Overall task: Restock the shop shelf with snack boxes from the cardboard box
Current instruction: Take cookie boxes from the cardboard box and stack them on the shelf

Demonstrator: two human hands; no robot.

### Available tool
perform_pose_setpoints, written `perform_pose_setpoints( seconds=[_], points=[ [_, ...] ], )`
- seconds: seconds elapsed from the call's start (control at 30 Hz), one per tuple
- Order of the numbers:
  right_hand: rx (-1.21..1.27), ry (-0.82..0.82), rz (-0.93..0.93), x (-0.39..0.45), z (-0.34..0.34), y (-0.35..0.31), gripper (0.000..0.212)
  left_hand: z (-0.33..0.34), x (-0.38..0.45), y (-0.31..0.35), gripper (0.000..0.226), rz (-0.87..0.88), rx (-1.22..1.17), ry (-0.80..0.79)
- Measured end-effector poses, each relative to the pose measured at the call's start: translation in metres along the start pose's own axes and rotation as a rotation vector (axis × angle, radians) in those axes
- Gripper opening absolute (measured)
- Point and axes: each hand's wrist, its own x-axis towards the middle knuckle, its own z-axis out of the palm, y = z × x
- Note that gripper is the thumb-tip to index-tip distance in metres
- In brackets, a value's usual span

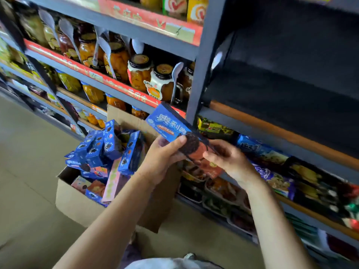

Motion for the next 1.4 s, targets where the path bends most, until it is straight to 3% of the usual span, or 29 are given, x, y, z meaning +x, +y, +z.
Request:
perform_pose_setpoints(
  seconds=[0.13, 0.27, 0.33, 0.43, 0.5, 0.57, 0.73, 0.93, 1.03, 1.13, 1.2, 1.27, 1.33, 1.4],
  points=[
    [-0.195, 0.096, -0.145, -0.032, -0.051, -0.028, 0.042, 0.058, -0.006, 0.008, 0.057, 0.054, -0.028, -0.114],
    [-0.288, 0.416, -0.298, -0.052, -0.097, -0.042, 0.049, 0.111, 0.002, 0.022, 0.005, 0.08, 0.09, -0.101],
    [-0.37, 0.583, -0.352, -0.053, -0.12, -0.046, 0.057, 0.127, 0.014, 0.022, 0.008, 0.147, 0.354, -0.005],
    [-0.431, 0.69, -0.324, -0.041, -0.15, -0.054, 0.065, 0.134, 0.036, 0.012, 0.035, 0.56, 1.153, 0.105],
    [-0.581, 0.685, -0.281, -0.024, -0.161, -0.062, 0.065, 0.137, 0.046, 0.009, 0.059, 0.669, 1.48, 0.025],
    [-0.703, 0.644, -0.244, -0.012, -0.168, -0.063, 0.059, 0.141, 0.052, 0.004, 0.07, 0.564, 1.685, -0.044],
    [-0.75, 0.446, -0.097, 0.009, -0.168, -0.051, 0.058, 0.122, 0.044, -0.022, 0.035, 0.544, 1.93, -0.09],
    [-0.678, 0.353, -0.101, 0.016, -0.16, -0.049, 0.066, 0.111, 0.036, -0.026, 0.035, 0.461, 1.92, -0.145],
    [-0.649, 0.334, -0.115, 0.014, -0.162, -0.05, 0.066, 0.108, 0.029, -0.026, 0.033, 0.507, 1.851, -0.136],
    [-0.73, 0.491, -0.203, 0.01, -0.158, -0.049, 0.058, 0.107, 0.025, -0.021, 0.028, 0.563, 1.722, -0.044],
    [-0.752, 0.682, -0.402, 0.005, -0.148, -0.05, 0.042, 0.102, 0.026, -0.016, 0.021, 0.607, 1.618, 0.028],
    [-0.654, 0.755, -0.615, 0.001, -0.128, -0.053, 0.023, 0.091, 0.026, -0.012, 0.014, 0.657, 1.49, 0.112],
    [-0.537, 0.609, -0.7, 0.0, -0.098, -0.054, 0.017, 0.073, 0.023, -0.009, 0.013, 0.585, 1.411, 0.208],
    [-0.474, 0.39, -0.65, 0.006, -0.064, -0.049, 0.017, 0.046, 0.018, -0.009, 0.015, 0.452, 1.384, 0.29]
  ],
)
